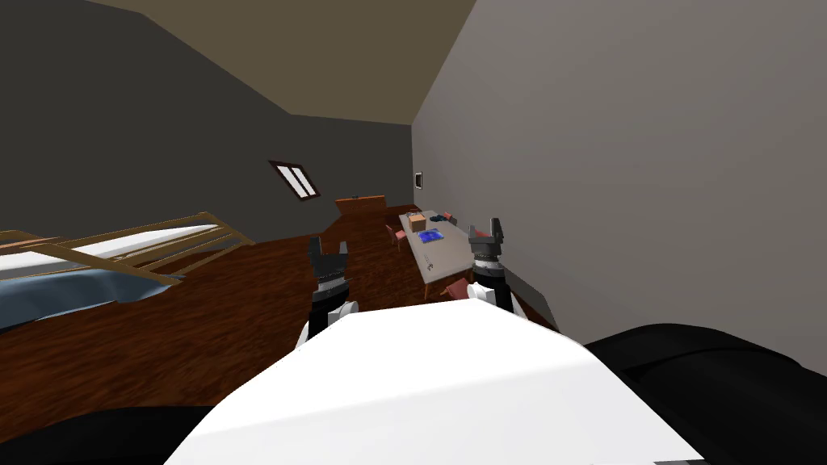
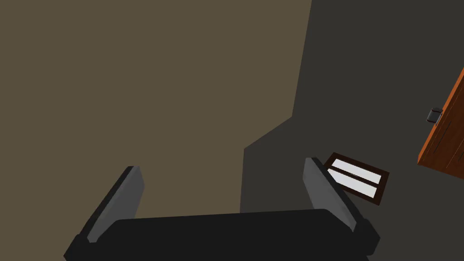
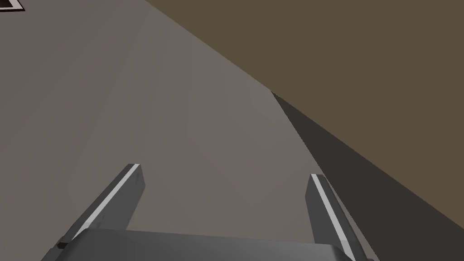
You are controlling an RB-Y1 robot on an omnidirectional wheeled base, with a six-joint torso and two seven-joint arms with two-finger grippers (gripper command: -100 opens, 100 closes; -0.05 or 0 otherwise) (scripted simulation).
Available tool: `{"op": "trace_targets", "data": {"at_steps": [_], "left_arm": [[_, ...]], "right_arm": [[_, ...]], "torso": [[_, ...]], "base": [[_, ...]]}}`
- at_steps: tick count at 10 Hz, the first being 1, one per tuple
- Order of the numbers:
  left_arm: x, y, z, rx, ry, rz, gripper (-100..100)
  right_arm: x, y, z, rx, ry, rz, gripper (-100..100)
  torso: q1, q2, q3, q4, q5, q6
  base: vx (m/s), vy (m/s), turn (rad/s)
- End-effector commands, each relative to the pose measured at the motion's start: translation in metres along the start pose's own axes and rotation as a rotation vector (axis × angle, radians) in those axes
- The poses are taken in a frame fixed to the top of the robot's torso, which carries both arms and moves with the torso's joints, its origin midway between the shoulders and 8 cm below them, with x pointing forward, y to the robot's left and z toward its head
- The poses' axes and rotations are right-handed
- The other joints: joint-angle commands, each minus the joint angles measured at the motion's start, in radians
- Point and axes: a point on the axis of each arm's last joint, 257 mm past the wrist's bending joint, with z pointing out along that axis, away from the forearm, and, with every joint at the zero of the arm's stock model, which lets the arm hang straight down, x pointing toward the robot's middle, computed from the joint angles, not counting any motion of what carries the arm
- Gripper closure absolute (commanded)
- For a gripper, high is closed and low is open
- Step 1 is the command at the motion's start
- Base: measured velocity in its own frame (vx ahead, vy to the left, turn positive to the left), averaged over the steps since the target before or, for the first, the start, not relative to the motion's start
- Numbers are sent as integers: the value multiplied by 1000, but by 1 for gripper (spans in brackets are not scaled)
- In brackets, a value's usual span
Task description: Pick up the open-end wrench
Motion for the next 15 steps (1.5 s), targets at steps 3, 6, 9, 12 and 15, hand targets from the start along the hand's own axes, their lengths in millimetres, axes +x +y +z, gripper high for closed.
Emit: {"op": "trace_targets", "data": {"at_steps": [3, 6, 9, 12, 15], "left_arm": [[0, 0, 0, 0, 0, 0, 0], [0, 0, 0, 0, 0, 0, 0], [0, 0, 0, 0, 0, 0, 0], [0, 0, 0, 0, 0, 0, 0], [0, 0, 0, 0, 0, 0, 0]], "right_arm": [[-10, -38, -5, 105, -6, 33, -100], [-23, -76, -12, 213, -23, 64, -100], [-35, -105, -19, 299, -41, 86, -100], [-51, -140, -31, 407, -66, 107, -100], [-71, -177, -47, 526, -101, 129, -100]], "torso": [[9, -2, -1, 0, 2, 0], [10, -6, -3, -1, 2, 0], [8, -5, -3, -1, 2, 0], [6, -6, -3, -1, 2, 0], [5, -8, -5, -2, 1, 0]], "base": [[16, 131, 56], [83, 151, 59], [73, 117, 40], [93, 94, 44], [118, 80, 42]]}}
